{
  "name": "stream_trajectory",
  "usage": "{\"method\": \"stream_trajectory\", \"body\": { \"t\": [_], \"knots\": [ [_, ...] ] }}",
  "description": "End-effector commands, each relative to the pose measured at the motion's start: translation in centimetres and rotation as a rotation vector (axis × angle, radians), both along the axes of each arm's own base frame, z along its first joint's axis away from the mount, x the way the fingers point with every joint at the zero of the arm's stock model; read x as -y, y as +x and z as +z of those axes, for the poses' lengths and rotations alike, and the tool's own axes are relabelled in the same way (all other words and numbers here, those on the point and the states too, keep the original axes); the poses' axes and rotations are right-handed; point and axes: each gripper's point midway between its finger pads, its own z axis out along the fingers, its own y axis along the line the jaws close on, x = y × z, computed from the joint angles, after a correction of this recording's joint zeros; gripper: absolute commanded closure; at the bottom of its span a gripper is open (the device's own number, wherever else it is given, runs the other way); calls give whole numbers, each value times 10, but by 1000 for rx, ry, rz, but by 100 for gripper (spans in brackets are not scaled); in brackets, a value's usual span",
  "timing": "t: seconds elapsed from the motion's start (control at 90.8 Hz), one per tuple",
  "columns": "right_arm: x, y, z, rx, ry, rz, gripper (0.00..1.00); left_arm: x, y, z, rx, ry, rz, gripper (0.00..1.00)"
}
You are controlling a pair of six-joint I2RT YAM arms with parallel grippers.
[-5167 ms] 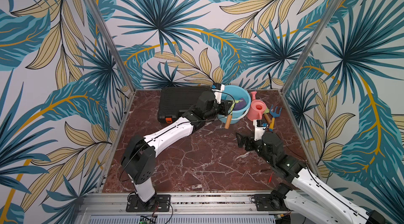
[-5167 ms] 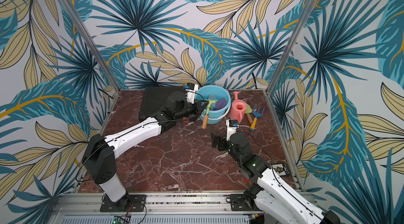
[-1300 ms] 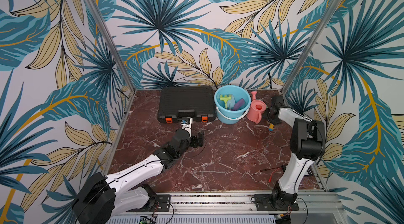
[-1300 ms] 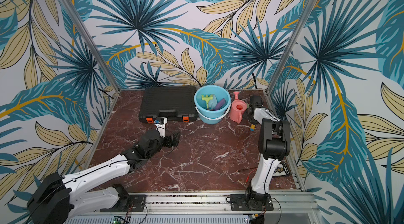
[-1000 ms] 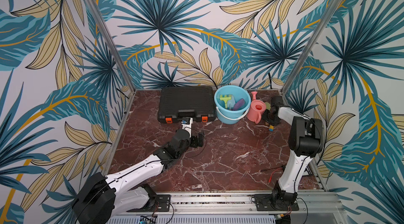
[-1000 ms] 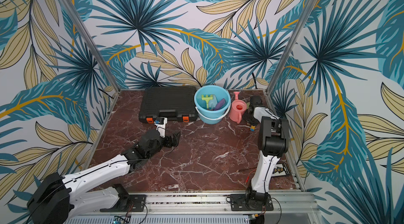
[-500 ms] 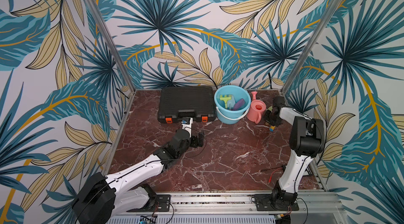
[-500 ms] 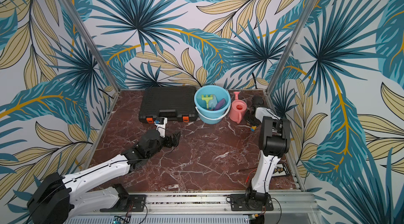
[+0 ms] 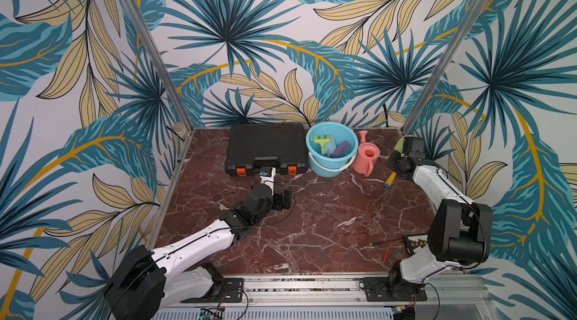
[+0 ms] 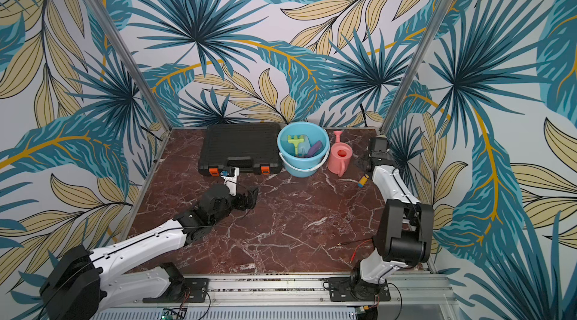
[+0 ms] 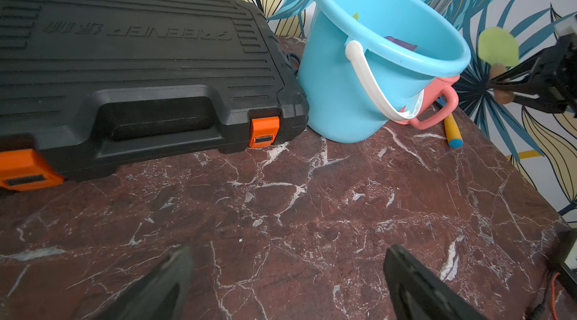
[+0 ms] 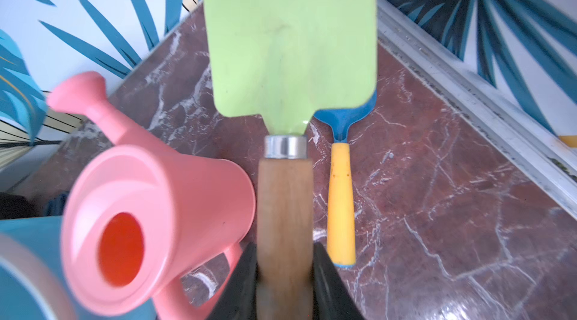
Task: Organize the gardening tools
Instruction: Pick up the gardening tool from the center of the board.
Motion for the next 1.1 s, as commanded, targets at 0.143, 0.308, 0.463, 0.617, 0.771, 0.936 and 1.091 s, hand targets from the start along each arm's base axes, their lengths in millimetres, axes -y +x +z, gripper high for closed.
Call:
{"method": "stream_trajectory", "body": {
  "t": [0.143,0.308,0.463,0.617,0.771,0.936,1.091],
  "knots": [
    [-36,-35,44,138,-75,41,79,-2,9,6,-17,-40,74,0],
    [-85,-49,68,219,-154,189,79,-4,9,7,11,-24,73,0],
    [-137,-57,90,321,-188,358,78,-12,13,3,24,68,95,0],
    [-178,-72,101,384,-183,502,78,-13,12,-1,25,93,85,0],
    [-227,-93,105,440,-160,684,78,1,10,1,16,53,23,2],
    [-264,-113,88,445,-200,818,78,25,12,30,19,-25,-52,12],
    [-282,-123,75,442,-161,890,78,55,14,96,95,-143,-169,19]
  ]
}}
